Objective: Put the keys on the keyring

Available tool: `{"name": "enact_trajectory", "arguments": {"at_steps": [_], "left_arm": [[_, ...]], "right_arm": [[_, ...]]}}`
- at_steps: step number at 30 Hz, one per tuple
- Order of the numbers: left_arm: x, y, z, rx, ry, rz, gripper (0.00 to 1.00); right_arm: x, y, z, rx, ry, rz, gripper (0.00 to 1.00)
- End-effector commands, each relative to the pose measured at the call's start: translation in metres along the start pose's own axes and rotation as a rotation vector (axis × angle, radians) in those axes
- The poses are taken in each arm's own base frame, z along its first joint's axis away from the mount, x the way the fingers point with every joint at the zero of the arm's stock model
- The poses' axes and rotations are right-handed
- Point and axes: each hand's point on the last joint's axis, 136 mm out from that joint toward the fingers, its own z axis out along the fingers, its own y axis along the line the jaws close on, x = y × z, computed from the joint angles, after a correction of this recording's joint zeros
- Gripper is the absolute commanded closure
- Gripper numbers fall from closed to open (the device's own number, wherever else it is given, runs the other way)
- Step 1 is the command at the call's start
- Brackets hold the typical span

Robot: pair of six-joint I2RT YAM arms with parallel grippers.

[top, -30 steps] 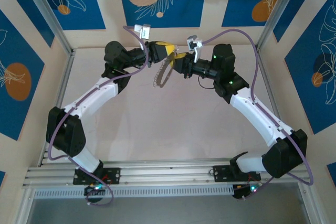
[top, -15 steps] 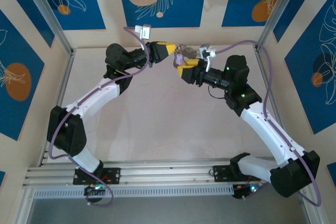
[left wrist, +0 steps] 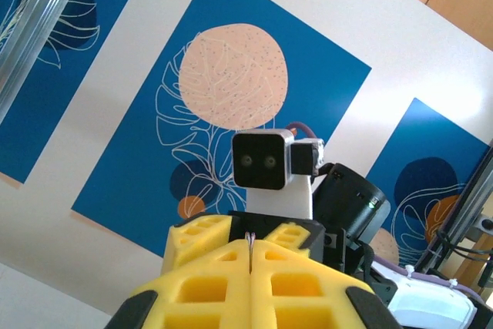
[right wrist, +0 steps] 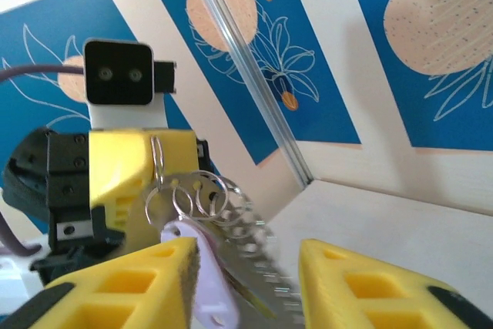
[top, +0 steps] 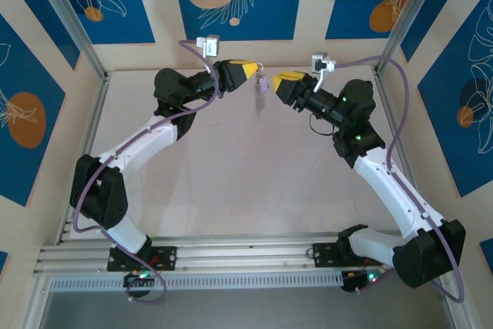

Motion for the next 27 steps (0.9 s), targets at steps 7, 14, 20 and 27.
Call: {"name": "enact_trajectory", "arguments": {"at_steps": [7, 14, 20, 27], "left_arm": [[-0.002, -0.005, 0.004, 0.031, -0.037, 0.013, 1.00], [-0.006, -0.002, 0.004, 0.030, -0.086, -0.012, 1.00], [-0.012, 0.006, -0.001, 0.000, -0.195, -0.066, 1.00], [-0.017, 0.007, -0.005, -0.008, -0.300, -0.105, 1.00]], "right_arm": [[-0.030, 0.030, 0.007, -0.111, -0.083, -0.038, 0.65], [-0.041, 0.032, 0.010, -0.135, -0.148, -0.023, 0.60], [-0.049, 0.030, 0.016, -0.165, -0.208, 0.021, 0.53], [-0.054, 0.024, 0.025, -0.177, -0.249, 0.060, 0.51]]}}
